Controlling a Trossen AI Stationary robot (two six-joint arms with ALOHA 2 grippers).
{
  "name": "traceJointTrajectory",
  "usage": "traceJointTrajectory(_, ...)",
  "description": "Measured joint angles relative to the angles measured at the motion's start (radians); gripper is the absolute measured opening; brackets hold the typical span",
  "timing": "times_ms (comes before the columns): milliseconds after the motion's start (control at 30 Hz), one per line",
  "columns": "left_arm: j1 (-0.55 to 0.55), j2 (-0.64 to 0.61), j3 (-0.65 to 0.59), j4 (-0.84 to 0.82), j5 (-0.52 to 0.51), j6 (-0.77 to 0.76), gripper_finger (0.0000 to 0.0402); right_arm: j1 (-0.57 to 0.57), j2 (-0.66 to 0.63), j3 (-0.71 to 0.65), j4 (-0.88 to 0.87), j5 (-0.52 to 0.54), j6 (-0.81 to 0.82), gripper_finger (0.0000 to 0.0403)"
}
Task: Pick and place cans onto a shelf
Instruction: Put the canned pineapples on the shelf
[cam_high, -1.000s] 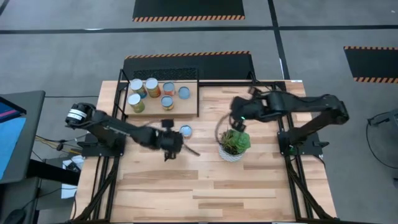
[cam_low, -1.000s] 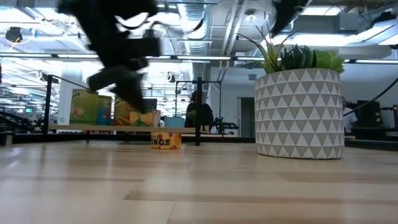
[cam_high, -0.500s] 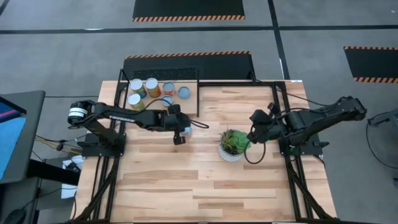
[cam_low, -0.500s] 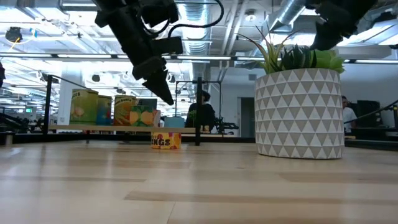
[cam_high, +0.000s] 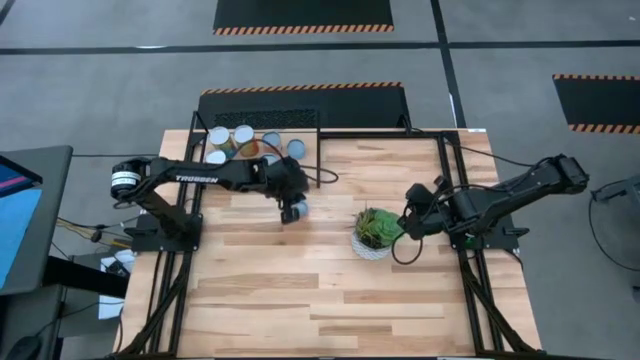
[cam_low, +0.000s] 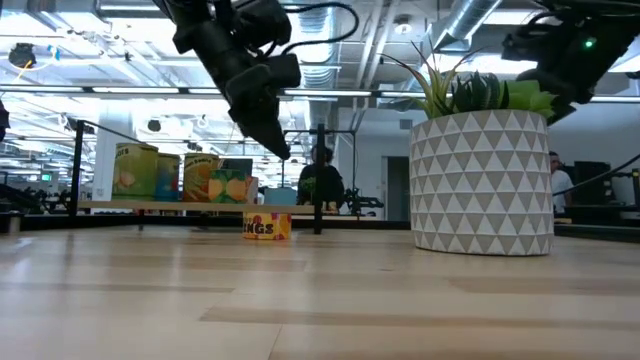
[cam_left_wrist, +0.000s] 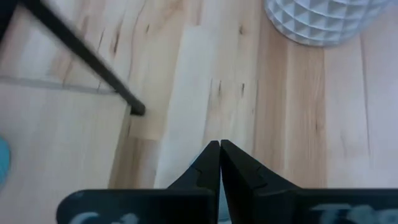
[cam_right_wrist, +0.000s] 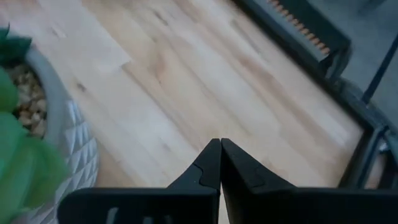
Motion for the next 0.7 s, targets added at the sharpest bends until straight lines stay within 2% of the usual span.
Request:
traceJointTrajectory(233, -0.020, 0.007, -0.002, -0.028, 0.015, -0.134, 0.0000, -0.002, 0.001, -0.005, 0.006, -0.029, -0.005, 0.0028)
traceJointTrajectory(500, -0.051, 0.071, 0.006, -0.033, -0.006, -0.108, 0.0000, -0.002, 0.001, -0.005, -0.015, -0.031, -0.006, 0.0028)
traceJointTrajectory(700, -0.051, 0.136, 0.081, -0.132, 0.013, -0.126, 0.0000, -0.002, 0.001, -0.005, -0.020, -0.031, -0.007, 0.0028)
